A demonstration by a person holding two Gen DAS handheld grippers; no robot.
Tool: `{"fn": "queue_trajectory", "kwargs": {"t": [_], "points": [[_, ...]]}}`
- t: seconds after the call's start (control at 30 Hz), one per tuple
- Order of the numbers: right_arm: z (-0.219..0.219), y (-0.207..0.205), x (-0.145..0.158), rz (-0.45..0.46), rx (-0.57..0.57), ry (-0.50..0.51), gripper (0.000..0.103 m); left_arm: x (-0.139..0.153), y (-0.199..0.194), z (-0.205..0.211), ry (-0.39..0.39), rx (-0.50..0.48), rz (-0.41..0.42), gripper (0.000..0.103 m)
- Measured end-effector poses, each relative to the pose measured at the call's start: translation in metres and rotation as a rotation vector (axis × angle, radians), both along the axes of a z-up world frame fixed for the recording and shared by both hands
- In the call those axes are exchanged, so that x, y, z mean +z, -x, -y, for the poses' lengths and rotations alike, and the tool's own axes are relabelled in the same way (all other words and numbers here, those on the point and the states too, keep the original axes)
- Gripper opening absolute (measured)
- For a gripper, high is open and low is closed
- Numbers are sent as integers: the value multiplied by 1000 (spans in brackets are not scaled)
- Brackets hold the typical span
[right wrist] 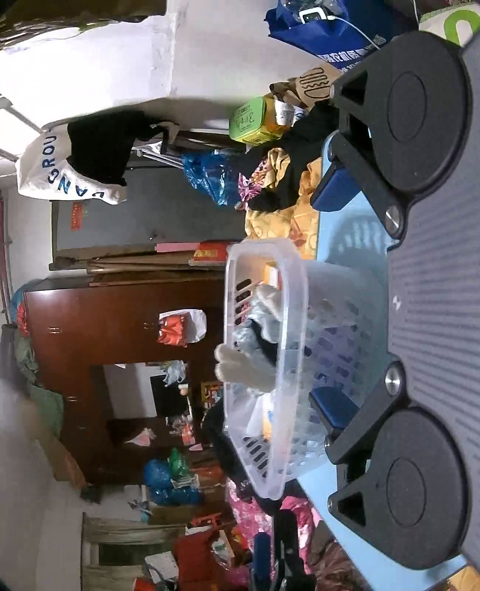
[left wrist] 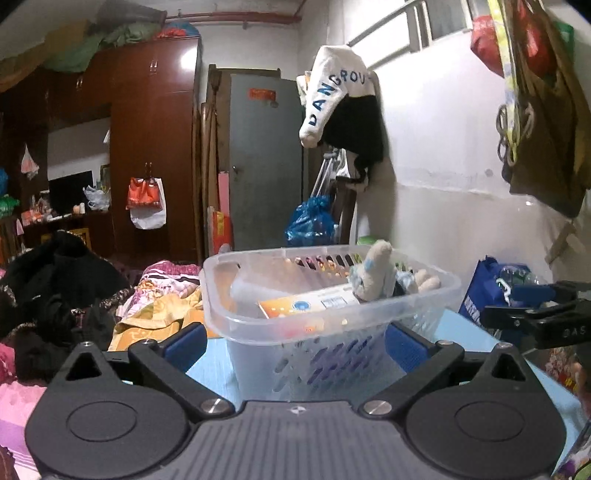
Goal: Organize objects
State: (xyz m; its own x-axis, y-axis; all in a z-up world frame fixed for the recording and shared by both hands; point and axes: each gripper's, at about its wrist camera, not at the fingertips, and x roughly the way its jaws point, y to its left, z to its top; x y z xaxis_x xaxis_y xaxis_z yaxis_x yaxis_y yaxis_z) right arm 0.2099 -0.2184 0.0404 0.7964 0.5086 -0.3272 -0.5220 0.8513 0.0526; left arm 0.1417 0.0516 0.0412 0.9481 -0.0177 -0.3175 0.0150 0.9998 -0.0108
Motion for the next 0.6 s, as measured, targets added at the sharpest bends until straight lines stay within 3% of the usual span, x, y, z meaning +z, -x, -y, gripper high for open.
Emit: {"fn": "queue_trajectory", "kwargs": {"t": [0.17,0.23,0.4,0.6], "points": [[9,-5,2,-106,66,-66,103,-2,1,-9,52,16,-25,103],[11,-3,0,-101,47,-77,103,-5,2,-8,59,21,-32,103],[-1,3,2,-57,23,47,103,0,1,-7,19,47,-28,103],[-7,4,12,-39,57,35,103,5,3,-9,39,54,-2,103]]}}
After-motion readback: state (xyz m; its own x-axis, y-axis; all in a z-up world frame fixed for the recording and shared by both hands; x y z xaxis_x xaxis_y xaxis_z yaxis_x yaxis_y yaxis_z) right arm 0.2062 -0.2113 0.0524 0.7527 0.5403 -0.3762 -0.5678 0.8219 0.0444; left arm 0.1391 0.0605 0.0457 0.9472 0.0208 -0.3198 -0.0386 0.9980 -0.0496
